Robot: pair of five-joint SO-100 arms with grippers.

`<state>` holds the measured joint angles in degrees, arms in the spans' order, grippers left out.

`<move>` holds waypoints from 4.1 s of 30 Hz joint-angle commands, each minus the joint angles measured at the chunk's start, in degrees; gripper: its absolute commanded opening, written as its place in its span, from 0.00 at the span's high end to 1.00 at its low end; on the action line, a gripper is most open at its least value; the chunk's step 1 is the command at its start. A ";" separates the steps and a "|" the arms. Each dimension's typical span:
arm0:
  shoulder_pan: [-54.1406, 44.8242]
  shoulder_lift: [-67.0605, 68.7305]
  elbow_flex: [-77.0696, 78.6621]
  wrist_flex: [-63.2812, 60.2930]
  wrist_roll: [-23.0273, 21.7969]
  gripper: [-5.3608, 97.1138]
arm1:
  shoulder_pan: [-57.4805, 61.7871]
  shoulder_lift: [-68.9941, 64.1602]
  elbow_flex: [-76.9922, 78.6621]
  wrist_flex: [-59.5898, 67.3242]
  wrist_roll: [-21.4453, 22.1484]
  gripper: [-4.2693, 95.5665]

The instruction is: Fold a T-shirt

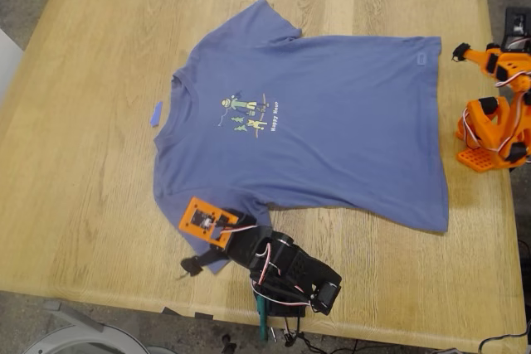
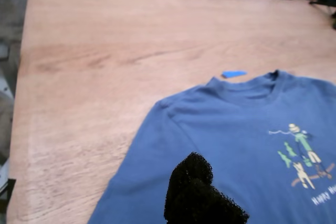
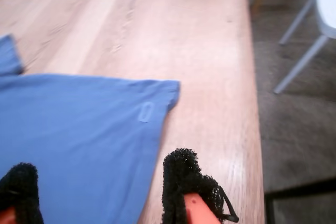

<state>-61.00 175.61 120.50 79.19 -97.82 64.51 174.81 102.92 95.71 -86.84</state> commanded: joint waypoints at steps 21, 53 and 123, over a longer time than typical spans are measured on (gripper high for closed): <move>28.83 -35.33 -36.30 5.01 -5.54 0.27 | -51.68 -37.71 -26.89 1.67 -2.64 0.66; 33.22 -53.88 -10.46 -46.05 0.53 0.29 | -75.06 -78.93 -30.94 -30.59 3.69 0.71; 20.21 -126.39 -69.17 -49.39 -4.75 0.20 | -68.29 -104.59 -36.65 -54.14 8.53 0.67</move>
<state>-40.08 47.02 57.39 29.44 -102.04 -3.60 69.87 66.62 42.63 -78.75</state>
